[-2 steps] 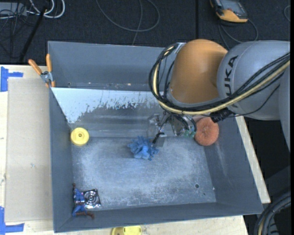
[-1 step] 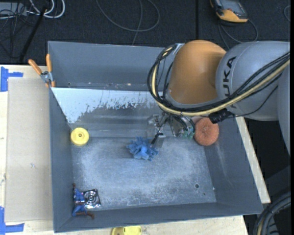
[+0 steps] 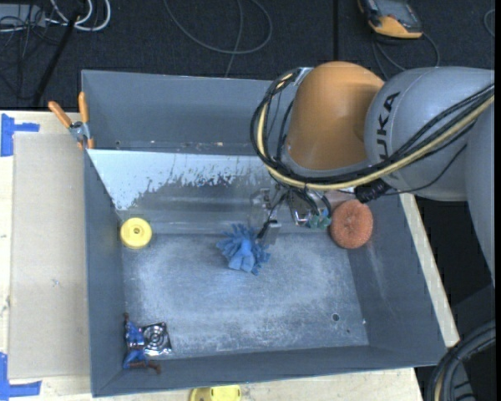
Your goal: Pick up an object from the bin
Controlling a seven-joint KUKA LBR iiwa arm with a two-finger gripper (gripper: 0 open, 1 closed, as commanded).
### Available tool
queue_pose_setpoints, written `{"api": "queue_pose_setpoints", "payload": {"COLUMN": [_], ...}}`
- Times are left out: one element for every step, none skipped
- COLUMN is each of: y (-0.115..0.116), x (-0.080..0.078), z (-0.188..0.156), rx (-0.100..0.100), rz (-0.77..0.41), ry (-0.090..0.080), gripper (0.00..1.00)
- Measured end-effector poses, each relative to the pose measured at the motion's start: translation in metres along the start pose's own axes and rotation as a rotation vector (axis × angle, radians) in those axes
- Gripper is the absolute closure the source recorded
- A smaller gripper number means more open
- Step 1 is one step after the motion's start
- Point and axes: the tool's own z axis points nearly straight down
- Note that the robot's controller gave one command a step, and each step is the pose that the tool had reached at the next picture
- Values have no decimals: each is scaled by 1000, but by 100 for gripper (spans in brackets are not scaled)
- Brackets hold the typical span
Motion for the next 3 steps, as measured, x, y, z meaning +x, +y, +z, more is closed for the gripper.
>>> {"api": "queue_pose_setpoints", "payload": {"y": [12, 19, 19], "x": [1, 18, 22], "z": [-11, -43, -67], "rx": [0, 0, 0], "rz": [-7, -57, -68], "ry": [2, 5, 0], "gripper": [100, 100, 100]}}
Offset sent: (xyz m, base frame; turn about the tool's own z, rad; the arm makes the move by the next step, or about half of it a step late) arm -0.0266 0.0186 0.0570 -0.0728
